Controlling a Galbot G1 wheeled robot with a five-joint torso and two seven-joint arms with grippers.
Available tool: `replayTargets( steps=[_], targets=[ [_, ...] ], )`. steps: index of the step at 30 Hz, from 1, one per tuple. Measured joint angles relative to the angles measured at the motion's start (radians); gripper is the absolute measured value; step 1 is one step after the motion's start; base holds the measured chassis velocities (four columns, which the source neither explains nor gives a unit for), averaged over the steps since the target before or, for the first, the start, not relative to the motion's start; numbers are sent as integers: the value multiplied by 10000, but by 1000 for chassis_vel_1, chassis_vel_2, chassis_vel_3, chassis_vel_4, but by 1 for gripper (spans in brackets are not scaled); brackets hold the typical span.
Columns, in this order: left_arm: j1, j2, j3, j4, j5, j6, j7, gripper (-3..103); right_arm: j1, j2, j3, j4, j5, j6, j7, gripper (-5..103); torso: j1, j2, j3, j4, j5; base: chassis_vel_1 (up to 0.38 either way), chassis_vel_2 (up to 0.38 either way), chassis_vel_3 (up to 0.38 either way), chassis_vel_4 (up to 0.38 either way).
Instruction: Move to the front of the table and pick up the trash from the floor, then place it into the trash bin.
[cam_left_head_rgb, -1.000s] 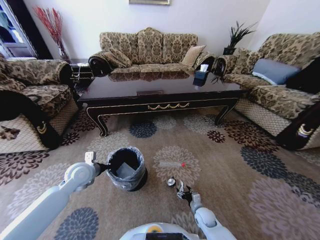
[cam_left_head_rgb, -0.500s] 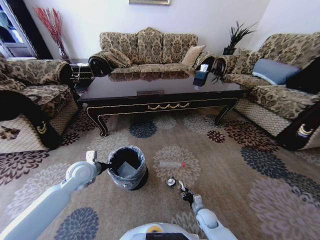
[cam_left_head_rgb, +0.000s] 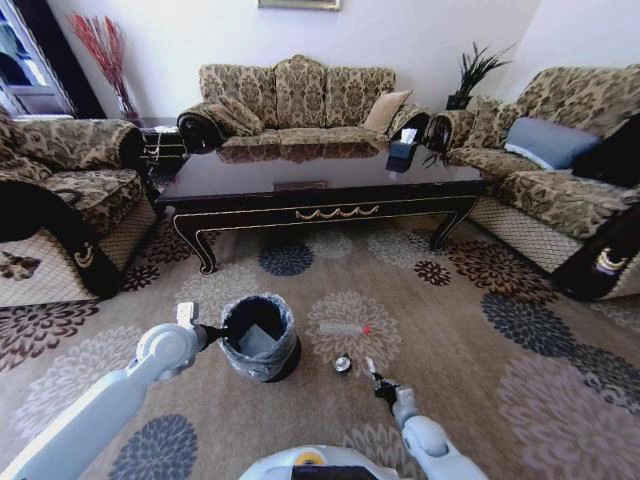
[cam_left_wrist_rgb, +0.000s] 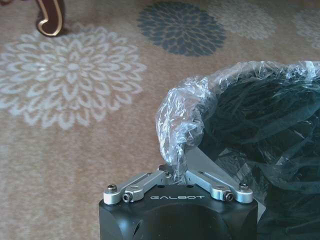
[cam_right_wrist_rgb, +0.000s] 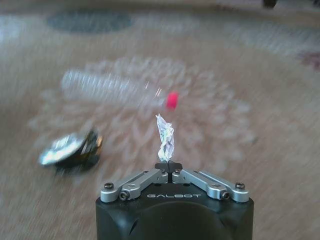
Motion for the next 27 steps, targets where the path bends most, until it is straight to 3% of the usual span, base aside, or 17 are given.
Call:
replayTargets(
  steps=[13, 18, 21, 27],
  targets=[
    [-492, -893, 1058, -49, 225, 0, -417, 0, -2664, -1005, 2067, 5570, 490, -97, 96, 0, 0, 0, -1, -1, 1, 0, 0, 0, 0],
    [-1327, -1371, 2118, 4, 236, 0, -738, 0, -3584, -1175, 2672, 7777, 656, -349, 162, 0, 0, 0, 0, 0, 0, 0, 0, 0, 0],
    [-1646, -1530, 2480, 53, 238, 0, -841, 0, -3745, -1184, 2753, 8212, 648, -394, 160, 0, 0, 0, -1, 0, 4, 0, 0, 0, 0],
    [-2881, -2106, 4121, 352, 243, -1, -1140, 0, -4235, -1152, 2796, 9366, 452, -429, 26, 0, 0, 1, -1, -1, 0, 0, 0, 0, 0]
  ],
)
